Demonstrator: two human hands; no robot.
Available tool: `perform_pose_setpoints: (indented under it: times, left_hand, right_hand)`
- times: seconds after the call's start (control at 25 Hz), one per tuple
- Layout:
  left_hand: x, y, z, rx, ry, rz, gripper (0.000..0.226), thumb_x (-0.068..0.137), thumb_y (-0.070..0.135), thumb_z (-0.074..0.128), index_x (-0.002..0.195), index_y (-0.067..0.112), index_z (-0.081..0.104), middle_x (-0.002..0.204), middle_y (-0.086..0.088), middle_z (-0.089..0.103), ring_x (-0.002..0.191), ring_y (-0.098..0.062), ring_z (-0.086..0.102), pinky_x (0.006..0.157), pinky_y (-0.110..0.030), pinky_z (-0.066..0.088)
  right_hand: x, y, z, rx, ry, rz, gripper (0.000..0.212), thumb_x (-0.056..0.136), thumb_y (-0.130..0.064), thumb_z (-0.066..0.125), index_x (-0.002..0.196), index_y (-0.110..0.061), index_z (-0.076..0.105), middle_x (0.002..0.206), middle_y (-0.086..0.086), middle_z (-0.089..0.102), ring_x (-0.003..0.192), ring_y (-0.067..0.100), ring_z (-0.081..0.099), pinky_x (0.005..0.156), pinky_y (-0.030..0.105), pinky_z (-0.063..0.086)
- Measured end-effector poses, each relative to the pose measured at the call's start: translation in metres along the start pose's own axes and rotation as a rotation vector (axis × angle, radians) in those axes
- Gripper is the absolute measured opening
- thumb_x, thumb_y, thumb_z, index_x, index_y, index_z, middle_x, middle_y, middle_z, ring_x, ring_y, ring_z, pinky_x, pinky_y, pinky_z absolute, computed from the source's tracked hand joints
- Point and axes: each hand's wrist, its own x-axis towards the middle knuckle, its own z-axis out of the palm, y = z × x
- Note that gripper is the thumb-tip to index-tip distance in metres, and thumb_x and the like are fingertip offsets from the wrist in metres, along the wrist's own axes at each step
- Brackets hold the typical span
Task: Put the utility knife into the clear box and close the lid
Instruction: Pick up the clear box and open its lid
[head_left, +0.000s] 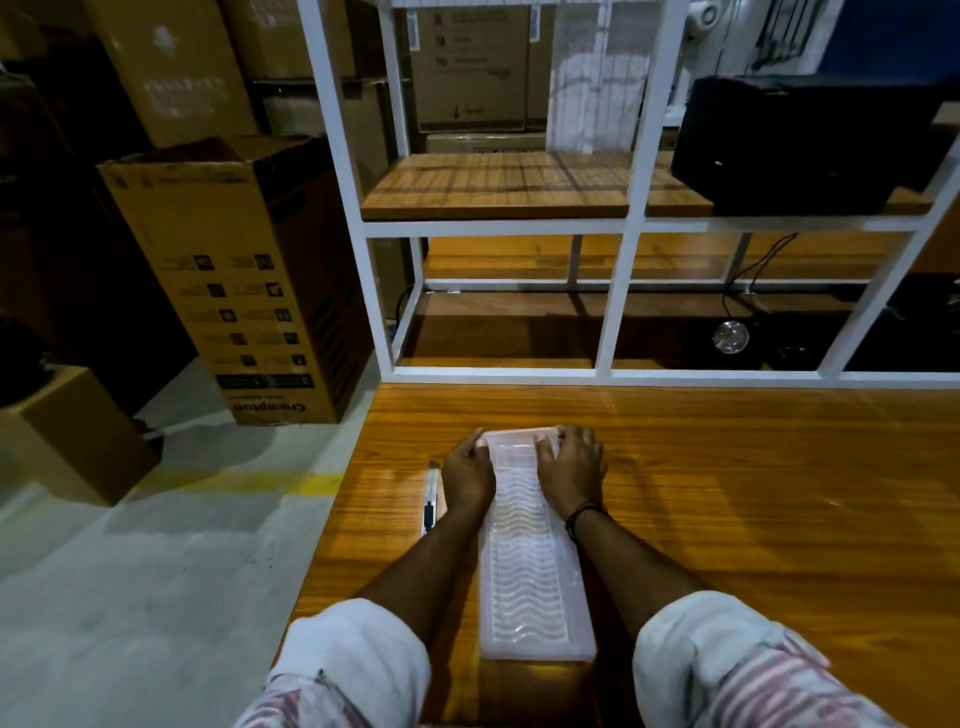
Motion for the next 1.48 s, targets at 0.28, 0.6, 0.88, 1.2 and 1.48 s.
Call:
perform_pose_setpoints:
  times: [0.28,0.6,0.88,1.2,1.48]
  left_hand:
    - [-0.004,0.003,-0.016,-0.314,-0.142,-0.236,0.024,0.102,0.021,0.052,0.091,0.014,0.072,0.086,-0.003,0.075,0.091,-0.033,0.071,0.079,-0.039,0.058]
    - [-0.098,-0.023,-0.070,0.307,-0.195,-0.177,0.032,0.093,0.045,0.066,0.114,0.021,0.064,0.100,-0.003,0.075,0.091,-0.021,0.072,0.075,-0.030,0.056]
    - [-0.154,-0.024,-0.096,0.412,-0.290,-0.083,0.028,0.095,0.049,0.063,0.114,0.030,0.061,0.075,0.003,0.075,0.071,-0.010,0.073,0.072,-0.037,0.061]
    - [-0.165,-0.037,-0.096,0.223,-0.593,0.051,0.093,0.073,0.035,0.090,0.145,0.052,0.033,0.120,0.046,0.061,0.114,0.023,0.057,0.086,-0.006,0.051]
    - [-0.177,-0.056,-0.084,0.239,-0.403,0.210,0.095,0.084,0.027,0.082,0.149,0.060,0.021,0.117,0.053,0.057,0.112,0.019,0.061,0.087,-0.005,0.052]
  right_hand:
    - [-0.004,-0.007,-0.009,0.017,-0.063,0.031,0.053,0.096,-0.047,0.054,0.135,-0.011,0.055,0.144,0.015,0.050,0.133,0.036,0.044,0.108,0.047,0.040]
    - [-0.085,0.023,-0.065,0.079,-0.310,0.060,0.043,0.092,-0.049,0.063,0.106,-0.009,0.062,0.103,0.006,0.068,0.085,0.018,0.063,0.062,0.025,0.043]
    - [-0.151,0.033,-0.112,0.211,-0.531,0.297,0.045,0.090,-0.057,0.061,0.075,-0.015,0.054,0.048,-0.001,0.057,0.043,0.018,0.059,0.045,0.029,0.044]
    - [-0.155,0.013,-0.117,0.160,-0.481,0.289,0.034,0.091,-0.054,0.060,0.088,-0.020,0.053,0.060,0.011,0.070,0.042,0.033,0.064,0.040,0.034,0.046]
    - [-0.157,0.007,-0.115,-0.248,-0.467,0.077,0.034,0.097,-0.059,0.041,0.096,-0.025,0.046,0.089,0.007,0.073,0.079,0.029,0.069,0.064,0.040,0.054]
